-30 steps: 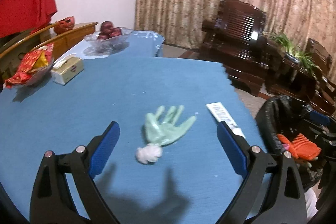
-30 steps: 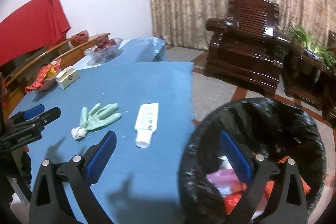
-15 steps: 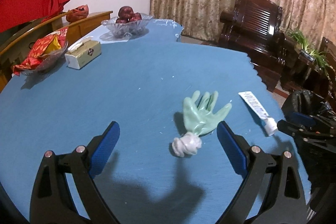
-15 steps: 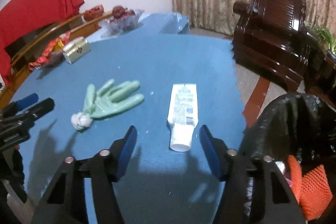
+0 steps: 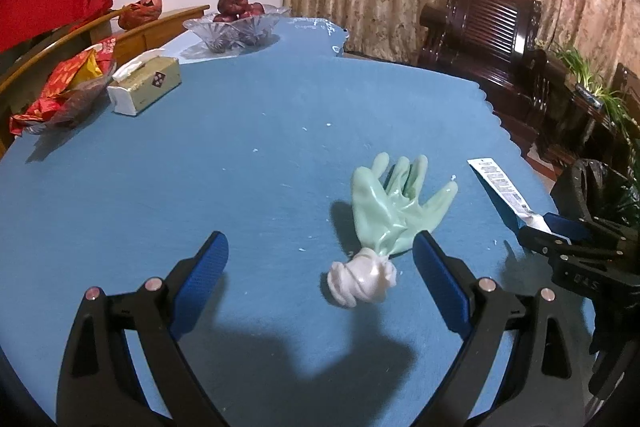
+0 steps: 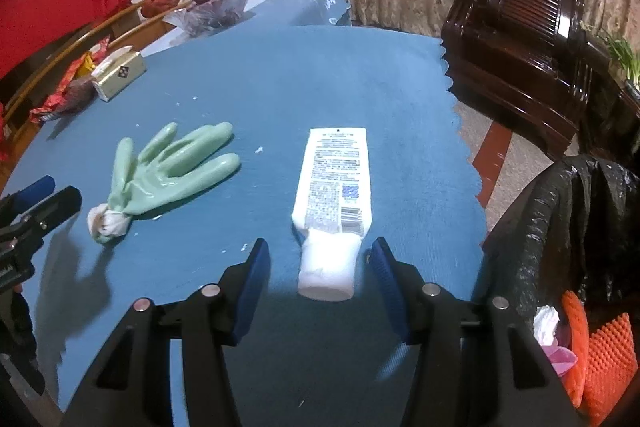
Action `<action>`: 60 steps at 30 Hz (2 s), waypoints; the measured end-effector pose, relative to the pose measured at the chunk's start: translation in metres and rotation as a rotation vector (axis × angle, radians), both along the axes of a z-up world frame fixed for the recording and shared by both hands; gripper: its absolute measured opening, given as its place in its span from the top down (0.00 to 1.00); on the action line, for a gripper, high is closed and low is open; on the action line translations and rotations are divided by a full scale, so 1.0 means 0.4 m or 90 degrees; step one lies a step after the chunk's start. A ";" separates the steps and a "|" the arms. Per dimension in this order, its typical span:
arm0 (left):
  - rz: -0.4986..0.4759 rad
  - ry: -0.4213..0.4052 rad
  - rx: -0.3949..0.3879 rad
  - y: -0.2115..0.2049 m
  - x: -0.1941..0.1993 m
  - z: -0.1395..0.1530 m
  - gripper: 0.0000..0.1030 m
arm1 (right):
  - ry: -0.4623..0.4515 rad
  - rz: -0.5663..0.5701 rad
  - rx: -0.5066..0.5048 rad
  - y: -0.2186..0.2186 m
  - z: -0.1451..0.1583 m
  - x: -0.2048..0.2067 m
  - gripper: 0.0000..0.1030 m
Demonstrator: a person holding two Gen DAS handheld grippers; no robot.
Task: Collect trash
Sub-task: 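Return to the table and grasp the white tube with the right gripper, then grasp the green glove by its tissue-wrapped cuff with the left gripper, then carry the white tube and green glove over the bin with both grippers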
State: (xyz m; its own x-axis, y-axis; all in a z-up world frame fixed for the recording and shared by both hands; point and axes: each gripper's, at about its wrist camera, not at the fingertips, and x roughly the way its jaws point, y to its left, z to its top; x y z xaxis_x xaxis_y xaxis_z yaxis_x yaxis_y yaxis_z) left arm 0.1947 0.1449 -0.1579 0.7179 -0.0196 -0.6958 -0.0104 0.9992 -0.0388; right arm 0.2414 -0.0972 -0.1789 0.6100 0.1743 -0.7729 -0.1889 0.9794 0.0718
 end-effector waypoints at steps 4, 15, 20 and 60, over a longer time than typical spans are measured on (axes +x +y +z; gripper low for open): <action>-0.005 0.008 -0.001 -0.007 0.019 -0.017 0.12 | 0.008 0.003 0.000 0.003 -0.010 0.015 0.54; -0.021 0.034 0.001 -0.039 0.059 -0.058 0.12 | -0.004 0.011 -0.017 0.012 -0.020 0.029 0.65; -0.030 0.063 -0.002 -0.046 0.090 -0.085 0.22 | -0.008 0.017 -0.025 0.017 -0.020 0.028 0.63; -0.030 -0.016 -0.029 -0.106 -0.042 0.118 0.74 | -0.096 0.014 0.059 -0.025 0.201 -0.110 0.65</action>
